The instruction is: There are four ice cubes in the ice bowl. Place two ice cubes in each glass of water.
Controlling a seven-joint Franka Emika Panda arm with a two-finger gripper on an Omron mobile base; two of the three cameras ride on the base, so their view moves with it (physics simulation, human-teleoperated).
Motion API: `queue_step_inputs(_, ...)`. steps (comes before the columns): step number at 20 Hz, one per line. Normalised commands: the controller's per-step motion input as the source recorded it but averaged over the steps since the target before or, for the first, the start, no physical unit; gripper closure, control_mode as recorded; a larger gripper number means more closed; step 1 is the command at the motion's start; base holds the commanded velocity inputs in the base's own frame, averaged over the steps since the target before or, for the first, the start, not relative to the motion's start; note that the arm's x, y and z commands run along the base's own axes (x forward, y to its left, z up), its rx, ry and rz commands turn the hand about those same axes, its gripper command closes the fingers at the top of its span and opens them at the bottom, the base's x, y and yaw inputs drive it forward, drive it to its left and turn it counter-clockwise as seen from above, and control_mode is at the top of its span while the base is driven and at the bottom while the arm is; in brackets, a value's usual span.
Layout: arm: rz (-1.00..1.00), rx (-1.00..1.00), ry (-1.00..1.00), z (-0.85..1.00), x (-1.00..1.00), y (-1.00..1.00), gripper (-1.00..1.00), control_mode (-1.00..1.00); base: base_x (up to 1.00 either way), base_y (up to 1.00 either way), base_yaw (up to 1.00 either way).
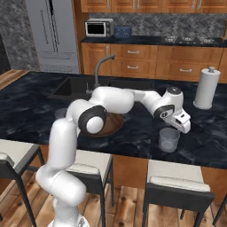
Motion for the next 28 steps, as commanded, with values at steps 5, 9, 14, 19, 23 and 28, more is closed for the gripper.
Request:
queue_step_inputs(5,0.0,0.0,-0.01,0.18,-0.4,0.89,-1.0,-1.0,0.0,0.0,0.0)
queue_step_inputs(9,0.03,0.0,-0.05,-0.04,-0.03,1.0,-1.0,-1.0,0.0,0.0,0.0)
queue_step_inputs(14,0.17,0.0,-0.01,0.09,0.22,1.0,-1.0,-1.0,0.0,0.0,0.0)
queue_step_inputs(19,0.29,0.0,0.0,0.26,0.35,1.0,-1.0,-1.0,0.0,0.0,0.0)
queue_step_inputs(23,0.26,0.0,0.06,0.4,0.42,1.0,-1.0,-1.0,0.0,0.0,0.0)
queue_step_inputs(28,0.34,0.0,0.13,0.2,0.22,0.78,-1.0,-1.0,0.0,0.0,0.0)
